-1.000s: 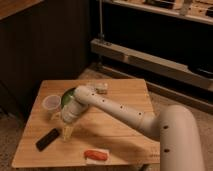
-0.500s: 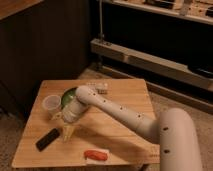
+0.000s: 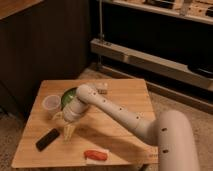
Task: Place the eraser in the ceramic cup
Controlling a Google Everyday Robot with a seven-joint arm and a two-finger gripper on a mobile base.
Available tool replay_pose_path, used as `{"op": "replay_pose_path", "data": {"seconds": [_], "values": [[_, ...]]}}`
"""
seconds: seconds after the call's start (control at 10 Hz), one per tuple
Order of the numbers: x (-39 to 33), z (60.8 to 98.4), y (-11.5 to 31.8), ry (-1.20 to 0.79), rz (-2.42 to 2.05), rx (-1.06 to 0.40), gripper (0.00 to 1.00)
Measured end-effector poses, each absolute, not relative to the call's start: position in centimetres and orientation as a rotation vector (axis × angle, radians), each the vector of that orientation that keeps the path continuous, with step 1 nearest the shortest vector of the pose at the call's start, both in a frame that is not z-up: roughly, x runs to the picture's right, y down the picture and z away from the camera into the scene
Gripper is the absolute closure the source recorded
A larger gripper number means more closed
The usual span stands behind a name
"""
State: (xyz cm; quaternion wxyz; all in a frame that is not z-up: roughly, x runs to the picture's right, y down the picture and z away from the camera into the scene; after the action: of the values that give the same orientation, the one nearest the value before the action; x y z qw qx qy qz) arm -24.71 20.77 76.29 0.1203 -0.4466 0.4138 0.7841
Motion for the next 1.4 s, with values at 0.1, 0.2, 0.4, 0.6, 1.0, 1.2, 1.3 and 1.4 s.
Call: {"op": "replay_pose_path", "data": {"seconds": [0.1, 0.2, 0.4, 0.6, 1.0, 1.2, 1.3, 1.4], "values": [[-25.2, 76.6, 21.0, 1.202, 2.312, -1.204, 0.20], [-25.9, 76.8, 21.5, 1.186, 2.334, -1.078, 0.20], [-26.5, 77.3, 22.1, 1.161, 2.353, -0.961, 0.20], [-27.0, 77.7, 22.8, 1.107, 2.374, -0.927, 0.20], [-27.6, 78.7, 23.8, 1.068, 2.361, -1.046, 0.20], [-28.1, 78.8, 23.9, 1.068, 2.344, -1.081, 0.20], [-28.2, 78.9, 24.1, 1.073, 2.336, -1.089, 0.20], [-28.3, 79.2, 24.1, 1.094, 2.322, -1.123, 0.20]]}}
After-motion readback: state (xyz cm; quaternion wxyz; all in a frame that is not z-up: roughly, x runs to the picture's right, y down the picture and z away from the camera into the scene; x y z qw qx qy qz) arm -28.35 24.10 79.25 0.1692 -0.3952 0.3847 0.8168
